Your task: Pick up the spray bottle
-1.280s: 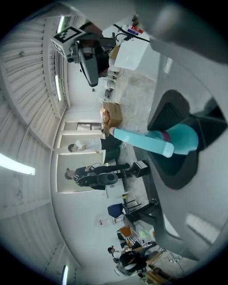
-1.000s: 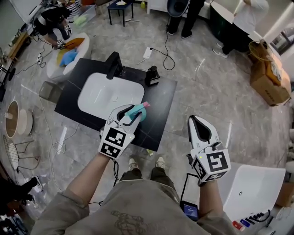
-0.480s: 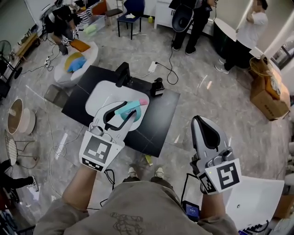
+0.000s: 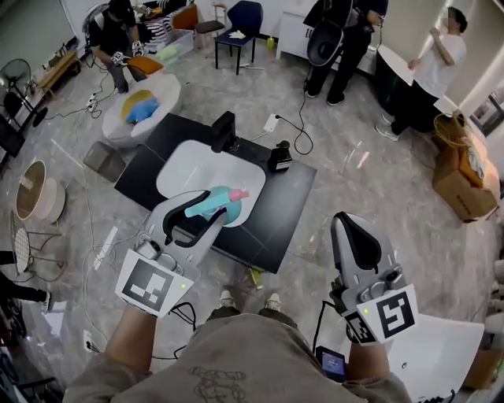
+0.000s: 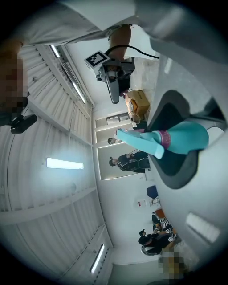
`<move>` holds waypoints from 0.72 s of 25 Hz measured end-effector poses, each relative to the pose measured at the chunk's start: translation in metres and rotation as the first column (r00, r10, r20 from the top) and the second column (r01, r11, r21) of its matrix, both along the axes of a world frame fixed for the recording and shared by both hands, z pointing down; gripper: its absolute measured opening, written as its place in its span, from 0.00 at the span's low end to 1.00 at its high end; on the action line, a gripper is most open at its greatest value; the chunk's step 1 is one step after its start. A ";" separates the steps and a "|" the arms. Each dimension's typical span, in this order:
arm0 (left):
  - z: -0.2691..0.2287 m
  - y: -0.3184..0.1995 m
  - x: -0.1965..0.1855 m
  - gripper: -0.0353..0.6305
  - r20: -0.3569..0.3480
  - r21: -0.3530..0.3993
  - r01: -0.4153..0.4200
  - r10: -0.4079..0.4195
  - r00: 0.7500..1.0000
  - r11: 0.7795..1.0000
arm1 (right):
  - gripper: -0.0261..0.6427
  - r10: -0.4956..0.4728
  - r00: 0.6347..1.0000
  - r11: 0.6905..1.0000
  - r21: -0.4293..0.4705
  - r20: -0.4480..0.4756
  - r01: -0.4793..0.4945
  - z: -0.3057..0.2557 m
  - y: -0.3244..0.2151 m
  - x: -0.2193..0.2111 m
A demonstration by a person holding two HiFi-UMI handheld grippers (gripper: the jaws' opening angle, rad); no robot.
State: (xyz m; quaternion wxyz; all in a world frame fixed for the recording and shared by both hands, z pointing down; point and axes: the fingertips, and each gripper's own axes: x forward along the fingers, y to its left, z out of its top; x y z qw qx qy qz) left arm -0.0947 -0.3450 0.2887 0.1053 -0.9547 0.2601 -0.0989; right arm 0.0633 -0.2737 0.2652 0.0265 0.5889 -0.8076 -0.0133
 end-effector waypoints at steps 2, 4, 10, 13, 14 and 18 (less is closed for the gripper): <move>0.003 0.004 -0.004 0.26 0.013 0.006 -0.003 0.002 1.000 1.000 | 0.08 -0.020 1.000 1.000 -0.022 0.002 0.020 0.009 -0.001 -0.007; 0.008 0.007 -0.008 0.26 0.029 0.007 -0.002 0.002 1.000 1.000 | 0.08 -0.041 0.999 0.998 -0.044 0.002 0.041 0.020 -0.002 -0.014; 0.031 0.016 -0.018 0.26 0.054 -0.049 0.023 -0.021 0.998 0.999 | 0.08 -0.095 0.995 0.989 -0.110 0.004 0.095 0.050 -0.006 -0.035; 0.050 0.016 -0.022 0.26 0.078 -0.090 0.045 -0.038 0.996 0.995 | 0.08 -0.119 0.993 0.981 -0.152 0.005 0.118 0.066 -0.008 -0.042; 0.056 0.015 -0.023 0.26 0.082 -0.104 0.056 -0.047 0.995 0.993 | 0.08 -0.125 0.992 0.978 -0.166 0.002 0.123 0.072 -0.009 -0.043; 0.079 0.010 -0.025 0.26 0.101 -0.148 0.081 -0.067 0.993 0.986 | 0.08 -0.125 0.992 0.969 -0.218 -0.011 0.120 0.095 -0.014 -0.045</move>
